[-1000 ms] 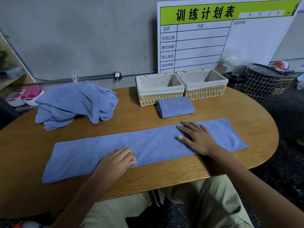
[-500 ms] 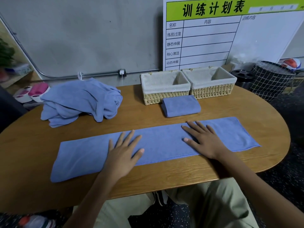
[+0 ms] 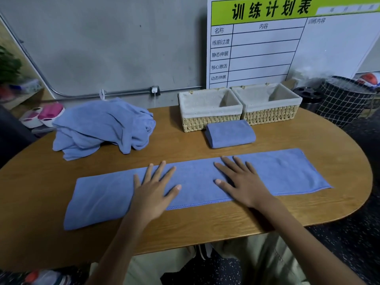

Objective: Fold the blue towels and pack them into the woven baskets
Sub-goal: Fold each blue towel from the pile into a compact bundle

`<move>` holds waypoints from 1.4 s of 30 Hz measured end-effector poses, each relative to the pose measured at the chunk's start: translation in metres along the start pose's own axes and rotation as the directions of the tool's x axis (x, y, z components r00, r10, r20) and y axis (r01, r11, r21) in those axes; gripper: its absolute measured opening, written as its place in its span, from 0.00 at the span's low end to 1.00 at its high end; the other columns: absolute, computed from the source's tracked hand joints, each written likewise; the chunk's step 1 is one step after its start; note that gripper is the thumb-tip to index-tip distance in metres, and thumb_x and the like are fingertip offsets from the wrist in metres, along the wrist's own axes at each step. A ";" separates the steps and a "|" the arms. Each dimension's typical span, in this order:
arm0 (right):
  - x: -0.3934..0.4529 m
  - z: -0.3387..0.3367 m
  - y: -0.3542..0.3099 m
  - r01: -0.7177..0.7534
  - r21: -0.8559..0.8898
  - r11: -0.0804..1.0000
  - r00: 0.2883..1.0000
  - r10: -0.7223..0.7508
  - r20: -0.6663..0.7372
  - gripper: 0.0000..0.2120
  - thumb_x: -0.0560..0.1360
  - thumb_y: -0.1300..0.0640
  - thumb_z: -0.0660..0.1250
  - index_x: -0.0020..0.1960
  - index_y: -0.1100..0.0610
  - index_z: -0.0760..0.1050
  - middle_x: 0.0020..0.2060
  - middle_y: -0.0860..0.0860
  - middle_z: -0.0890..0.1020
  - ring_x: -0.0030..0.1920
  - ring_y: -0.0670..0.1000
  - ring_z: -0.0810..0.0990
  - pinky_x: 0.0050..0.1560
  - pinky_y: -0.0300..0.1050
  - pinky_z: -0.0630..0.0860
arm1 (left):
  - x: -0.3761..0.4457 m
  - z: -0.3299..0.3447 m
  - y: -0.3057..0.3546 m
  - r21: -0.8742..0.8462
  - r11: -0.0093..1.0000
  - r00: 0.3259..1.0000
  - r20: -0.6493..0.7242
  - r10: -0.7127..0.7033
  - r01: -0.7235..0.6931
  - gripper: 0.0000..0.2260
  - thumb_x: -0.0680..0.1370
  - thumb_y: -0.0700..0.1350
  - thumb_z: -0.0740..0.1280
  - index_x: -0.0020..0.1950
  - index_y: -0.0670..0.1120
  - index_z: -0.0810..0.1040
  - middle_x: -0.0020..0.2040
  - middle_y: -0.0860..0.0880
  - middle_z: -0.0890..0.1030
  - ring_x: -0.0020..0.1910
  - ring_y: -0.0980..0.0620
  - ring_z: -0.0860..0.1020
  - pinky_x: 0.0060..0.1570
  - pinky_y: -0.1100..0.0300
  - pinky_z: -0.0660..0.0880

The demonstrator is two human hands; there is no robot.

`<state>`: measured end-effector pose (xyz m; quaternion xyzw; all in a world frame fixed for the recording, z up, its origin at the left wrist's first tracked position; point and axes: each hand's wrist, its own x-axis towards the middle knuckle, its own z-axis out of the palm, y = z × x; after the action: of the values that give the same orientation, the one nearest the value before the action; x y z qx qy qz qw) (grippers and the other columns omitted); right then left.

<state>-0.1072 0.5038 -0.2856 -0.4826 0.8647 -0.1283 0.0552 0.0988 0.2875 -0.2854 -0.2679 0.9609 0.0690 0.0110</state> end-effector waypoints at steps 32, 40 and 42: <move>-0.013 -0.018 0.060 -0.107 -0.019 0.994 0.994 0.107 -0.007 0.40 0.70 0.24 0.37 0.79 0.36 0.50 0.79 0.38 0.47 0.80 0.46 0.43 0.78 0.53 0.44 | -0.030 -0.015 -0.128 0.124 0.931 0.940 -0.030 -0.341 0.342 0.37 0.72 0.71 0.41 0.81 0.62 0.44 0.83 0.50 0.46 0.81 0.43 0.47 0.73 0.32 0.51; -0.014 -0.020 0.063 -0.105 -0.010 0.994 0.994 0.105 -0.010 0.41 0.70 0.23 0.37 0.79 0.37 0.49 0.79 0.39 0.46 0.80 0.46 0.42 0.78 0.53 0.43 | -0.031 -0.016 -0.126 0.097 0.933 0.938 -0.020 -0.347 0.347 0.38 0.72 0.71 0.42 0.81 0.61 0.43 0.83 0.50 0.47 0.81 0.42 0.48 0.73 0.32 0.52; -0.013 -0.019 0.063 -0.099 -0.011 0.995 0.995 0.099 -0.014 0.40 0.70 0.23 0.37 0.79 0.37 0.49 0.79 0.39 0.46 0.80 0.46 0.42 0.78 0.53 0.43 | -0.031 -0.016 -0.126 0.096 0.934 0.938 -0.020 -0.345 0.346 0.38 0.72 0.71 0.43 0.81 0.61 0.43 0.83 0.50 0.47 0.81 0.42 0.48 0.73 0.32 0.52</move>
<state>-0.1560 0.5498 -0.2852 -0.4386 0.8886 -0.1235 0.0528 0.1907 0.1947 -0.2837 -0.4317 0.9011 0.0186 0.0346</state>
